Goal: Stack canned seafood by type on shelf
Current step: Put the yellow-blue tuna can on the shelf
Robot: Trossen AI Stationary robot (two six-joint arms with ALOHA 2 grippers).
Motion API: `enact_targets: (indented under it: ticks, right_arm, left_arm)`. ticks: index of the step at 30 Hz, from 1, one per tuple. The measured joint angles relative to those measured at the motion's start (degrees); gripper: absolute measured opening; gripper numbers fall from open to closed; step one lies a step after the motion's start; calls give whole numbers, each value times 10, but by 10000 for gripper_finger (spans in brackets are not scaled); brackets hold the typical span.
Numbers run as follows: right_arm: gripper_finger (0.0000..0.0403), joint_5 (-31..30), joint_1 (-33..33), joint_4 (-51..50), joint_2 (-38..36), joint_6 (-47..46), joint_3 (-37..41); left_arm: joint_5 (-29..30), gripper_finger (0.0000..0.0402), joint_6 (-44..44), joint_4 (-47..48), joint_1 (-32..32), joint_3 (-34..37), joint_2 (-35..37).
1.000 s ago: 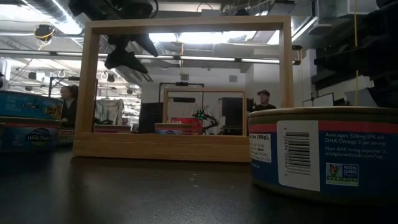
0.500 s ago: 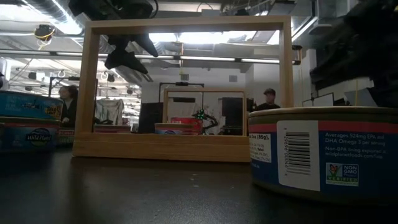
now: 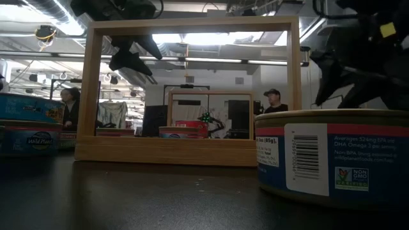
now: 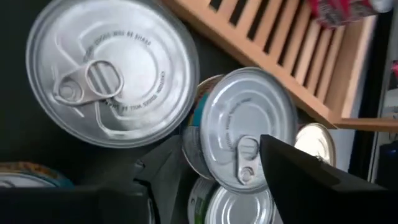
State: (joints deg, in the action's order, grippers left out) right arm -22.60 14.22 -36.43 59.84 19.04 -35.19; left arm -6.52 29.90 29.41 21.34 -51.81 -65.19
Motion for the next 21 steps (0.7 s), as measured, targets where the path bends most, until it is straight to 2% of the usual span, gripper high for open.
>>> enact_targets:
  ticks: [5,11,21]
  right_arm:
    - [214,1,0,-12,45,9,-5]
    - [199,1,0,-12,60,10,-5]
    - [81,-3,0,-8,60,10,-6]
  left_arm:
    - [0,262,-15,0,0,0,0]
    - [0,262,-15,0,0,0,0]
    - [4,262,-15,0,0,0,0]
